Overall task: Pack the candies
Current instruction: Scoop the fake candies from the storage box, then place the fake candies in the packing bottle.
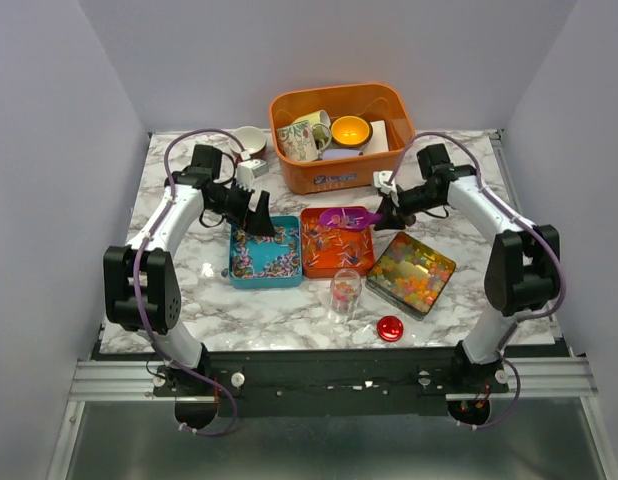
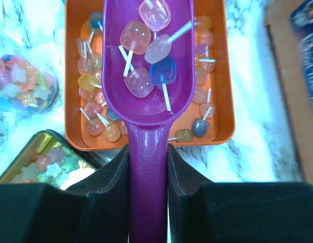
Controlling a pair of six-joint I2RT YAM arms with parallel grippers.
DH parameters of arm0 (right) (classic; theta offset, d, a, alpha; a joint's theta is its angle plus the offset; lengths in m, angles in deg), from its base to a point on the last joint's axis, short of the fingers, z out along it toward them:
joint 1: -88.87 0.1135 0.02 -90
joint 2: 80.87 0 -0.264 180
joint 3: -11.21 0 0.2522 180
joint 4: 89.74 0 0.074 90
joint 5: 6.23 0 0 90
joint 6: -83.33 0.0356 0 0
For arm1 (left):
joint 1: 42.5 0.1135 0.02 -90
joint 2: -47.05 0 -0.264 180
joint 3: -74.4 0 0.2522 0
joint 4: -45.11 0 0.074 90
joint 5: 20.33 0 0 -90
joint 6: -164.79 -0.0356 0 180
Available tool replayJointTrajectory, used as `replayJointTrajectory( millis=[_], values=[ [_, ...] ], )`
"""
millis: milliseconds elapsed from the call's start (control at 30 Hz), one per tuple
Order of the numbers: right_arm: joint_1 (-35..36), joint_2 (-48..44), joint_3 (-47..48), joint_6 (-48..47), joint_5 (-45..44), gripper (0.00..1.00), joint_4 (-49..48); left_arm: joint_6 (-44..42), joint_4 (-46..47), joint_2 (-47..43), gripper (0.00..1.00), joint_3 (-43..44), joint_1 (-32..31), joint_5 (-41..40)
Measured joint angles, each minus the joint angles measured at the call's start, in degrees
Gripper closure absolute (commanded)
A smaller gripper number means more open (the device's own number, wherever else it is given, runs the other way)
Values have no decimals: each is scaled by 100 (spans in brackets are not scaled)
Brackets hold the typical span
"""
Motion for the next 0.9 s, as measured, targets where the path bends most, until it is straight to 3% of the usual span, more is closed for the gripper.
replayJointTrajectory(
  millis=[300,567,900],
  values=[
    [-52,-1403,-70,42,-442,99,680,391,767,-481,1,-367,0,-1628],
    [-74,-2323,-269,-367,-1410,99,1884,728,1126,-741,1,-409,0,-2048],
    [-72,-2540,-313,-866,-2249,99,2734,1001,1486,-1058,1,-949,2,-2264]
  ],
)
